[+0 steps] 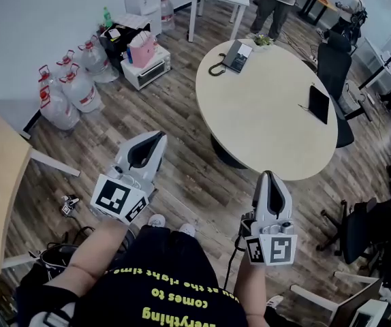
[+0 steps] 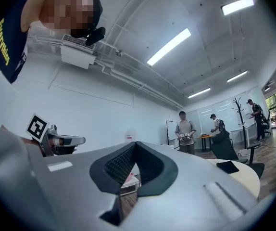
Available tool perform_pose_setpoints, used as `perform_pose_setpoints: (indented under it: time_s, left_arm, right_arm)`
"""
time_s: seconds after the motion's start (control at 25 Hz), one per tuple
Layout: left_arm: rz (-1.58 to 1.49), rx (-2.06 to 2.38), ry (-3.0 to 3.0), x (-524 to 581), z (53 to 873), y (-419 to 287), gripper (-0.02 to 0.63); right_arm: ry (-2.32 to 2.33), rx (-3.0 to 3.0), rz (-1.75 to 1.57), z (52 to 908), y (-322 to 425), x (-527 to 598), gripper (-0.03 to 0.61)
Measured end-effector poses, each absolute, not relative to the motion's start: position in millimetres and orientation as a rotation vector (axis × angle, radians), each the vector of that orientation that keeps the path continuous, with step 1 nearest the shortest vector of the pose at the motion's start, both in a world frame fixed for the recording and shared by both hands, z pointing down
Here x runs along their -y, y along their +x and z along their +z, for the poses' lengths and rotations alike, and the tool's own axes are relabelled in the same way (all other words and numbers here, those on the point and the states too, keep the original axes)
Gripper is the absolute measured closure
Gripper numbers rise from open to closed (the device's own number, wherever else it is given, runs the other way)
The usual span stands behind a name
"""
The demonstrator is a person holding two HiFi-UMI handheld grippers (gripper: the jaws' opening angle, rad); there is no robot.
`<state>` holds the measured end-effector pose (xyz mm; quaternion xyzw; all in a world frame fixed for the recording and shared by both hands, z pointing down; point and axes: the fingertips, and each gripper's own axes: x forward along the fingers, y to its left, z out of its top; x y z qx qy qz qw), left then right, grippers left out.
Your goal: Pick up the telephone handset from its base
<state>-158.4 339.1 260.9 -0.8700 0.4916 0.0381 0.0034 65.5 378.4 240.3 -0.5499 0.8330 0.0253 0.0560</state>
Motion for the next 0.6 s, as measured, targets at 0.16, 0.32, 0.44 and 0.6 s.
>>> perform_pose_setpoints:
  time_s: [0.16, 0.32, 0.44, 0.6]
  left_arm:
    - [0.116, -1.552, -2.729, -334.0, 263.7, -143.3, 0.611]
    - [0.098, -1.572, -2.730, -328.7, 268.1, -129.0, 0.609]
    - [0.094, -1.568, -2.752, -321.9, 271.0, -117.9, 0.609]
    - [0.063, -1.578, -2.770, -305.4, 277.4, -112.4, 0.542]
  right_arm:
    - [-1.639, -2.541, 0.059, 244.1, 80.8, -371.0, 0.554]
    - [-1.602, -2.583, 0.025, 253.0, 89.3, -360.5, 0.468]
    - [-1.598, -2.585, 0.009, 256.9, 95.5, -351.0, 0.425]
    - [-1.566, -2.607, -0.034, 265.3, 91.9, -334.2, 0.393]
